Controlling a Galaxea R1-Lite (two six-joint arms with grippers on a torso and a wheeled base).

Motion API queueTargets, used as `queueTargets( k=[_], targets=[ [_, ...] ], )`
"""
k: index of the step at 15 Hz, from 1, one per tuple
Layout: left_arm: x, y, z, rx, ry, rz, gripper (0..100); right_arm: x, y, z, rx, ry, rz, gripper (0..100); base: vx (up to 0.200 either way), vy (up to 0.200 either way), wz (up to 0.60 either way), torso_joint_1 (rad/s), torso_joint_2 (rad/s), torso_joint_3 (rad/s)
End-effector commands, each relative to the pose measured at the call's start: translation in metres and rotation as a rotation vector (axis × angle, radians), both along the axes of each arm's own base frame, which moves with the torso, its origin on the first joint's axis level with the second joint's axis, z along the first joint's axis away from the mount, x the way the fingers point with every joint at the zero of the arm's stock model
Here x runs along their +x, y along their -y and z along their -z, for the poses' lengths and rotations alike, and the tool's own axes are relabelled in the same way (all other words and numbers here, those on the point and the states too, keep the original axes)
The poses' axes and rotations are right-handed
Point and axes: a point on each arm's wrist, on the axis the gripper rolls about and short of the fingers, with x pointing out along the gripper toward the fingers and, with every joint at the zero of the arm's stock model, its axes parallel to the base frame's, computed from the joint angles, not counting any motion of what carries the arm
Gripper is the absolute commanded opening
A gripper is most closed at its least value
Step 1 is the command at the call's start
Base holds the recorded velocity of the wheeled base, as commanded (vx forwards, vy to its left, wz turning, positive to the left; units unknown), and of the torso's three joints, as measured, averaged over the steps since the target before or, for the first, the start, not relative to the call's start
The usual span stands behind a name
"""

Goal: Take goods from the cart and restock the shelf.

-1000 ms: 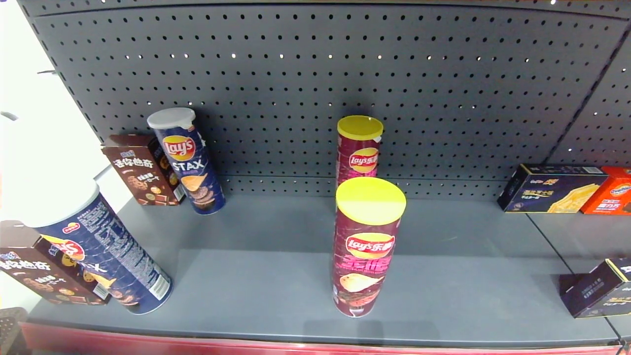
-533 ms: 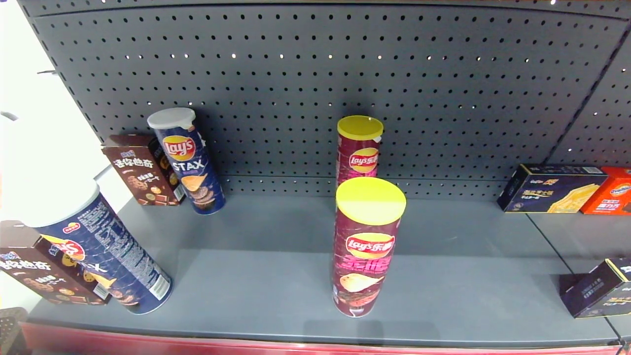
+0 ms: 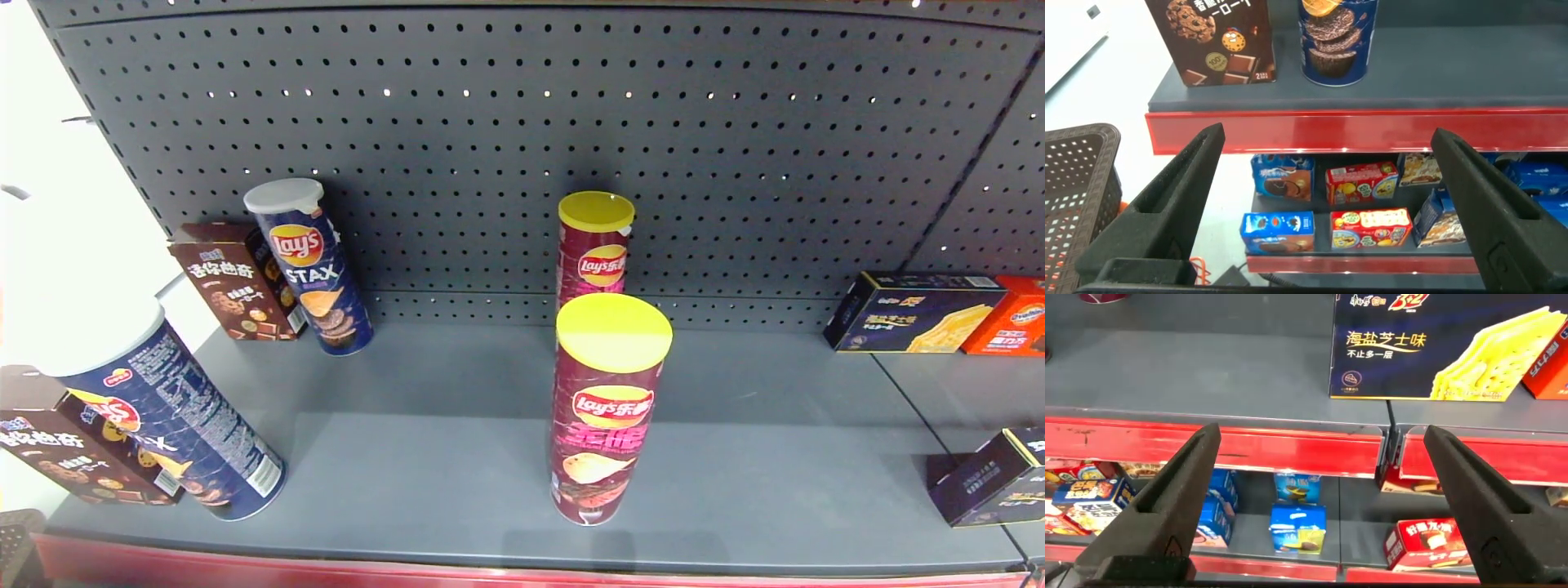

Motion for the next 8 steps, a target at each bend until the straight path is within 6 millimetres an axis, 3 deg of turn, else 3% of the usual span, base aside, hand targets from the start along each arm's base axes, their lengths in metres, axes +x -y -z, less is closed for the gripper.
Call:
queueTargets(
  k=[1,8],
  targets=[
    [0.0001,0.0000,-0.0001,0.000,-0.001,0.000,100,0.0001,0.0000,0.0000,0.000,-0.002,-0.001,100,0.000,0.000,0.00,0.000,0.00,0.000],
    [0.0001,0.0000,-0.0001,0.000,-0.001,0.000,100,0.0001,0.0000,0.0000,-0.005,-0.002,-0.002,100,0.000,0.000,0.00,0.000,0.00,0.000]
  ],
)
